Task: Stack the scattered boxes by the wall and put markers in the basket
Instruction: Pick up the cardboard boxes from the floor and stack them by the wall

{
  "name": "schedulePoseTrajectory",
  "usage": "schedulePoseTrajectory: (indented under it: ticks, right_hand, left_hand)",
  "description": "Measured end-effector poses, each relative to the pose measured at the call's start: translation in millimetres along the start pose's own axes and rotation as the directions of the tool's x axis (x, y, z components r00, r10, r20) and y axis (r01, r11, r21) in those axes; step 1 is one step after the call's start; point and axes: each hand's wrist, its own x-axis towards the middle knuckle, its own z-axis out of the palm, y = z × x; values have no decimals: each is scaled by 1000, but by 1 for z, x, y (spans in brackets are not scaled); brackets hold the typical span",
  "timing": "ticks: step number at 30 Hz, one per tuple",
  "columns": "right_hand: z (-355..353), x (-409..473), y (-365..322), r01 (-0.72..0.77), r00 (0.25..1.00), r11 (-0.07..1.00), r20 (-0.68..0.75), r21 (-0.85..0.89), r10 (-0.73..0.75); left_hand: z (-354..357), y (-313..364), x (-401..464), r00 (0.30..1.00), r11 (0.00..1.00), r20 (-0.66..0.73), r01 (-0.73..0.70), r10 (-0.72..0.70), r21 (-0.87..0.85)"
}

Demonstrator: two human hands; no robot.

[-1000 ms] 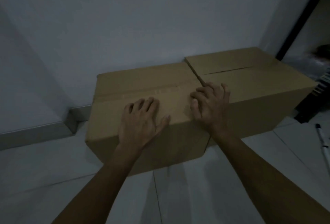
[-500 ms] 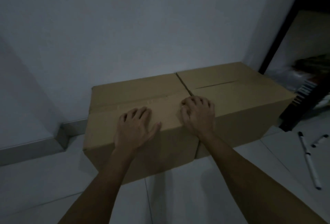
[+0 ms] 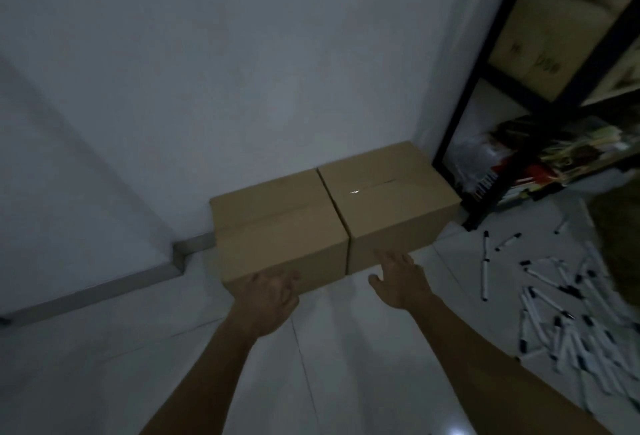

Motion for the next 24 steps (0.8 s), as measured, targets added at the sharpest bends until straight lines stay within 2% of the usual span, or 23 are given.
schedulePoseTrajectory:
  ticks: [3,6,12,18,24]
  right_hand:
    - [-63,-72,1,-34,996,999,82,-14,35]
    - [-130,-137,4,-55,993,998,106,-13,56]
    - [-228,-232,23,-97,995,995,12,25,97]
    - [-257,-321,64,-151,988,985,-14,82,152]
    - [-252,-427,134,-209,977,974,-11,93,211]
  left_hand:
    - [-68,59,-40,999,997,-29,-35,33,-62]
    - [-132,114,-71,999,999,-9,-42,42,-32]
    - [-217,207,-110,997,997,15,-80,80,20]
    - [-238,301,-158,996,996,28,-90,89,30]
    - [-203,401,-221,993,993,20,-120,120,14]
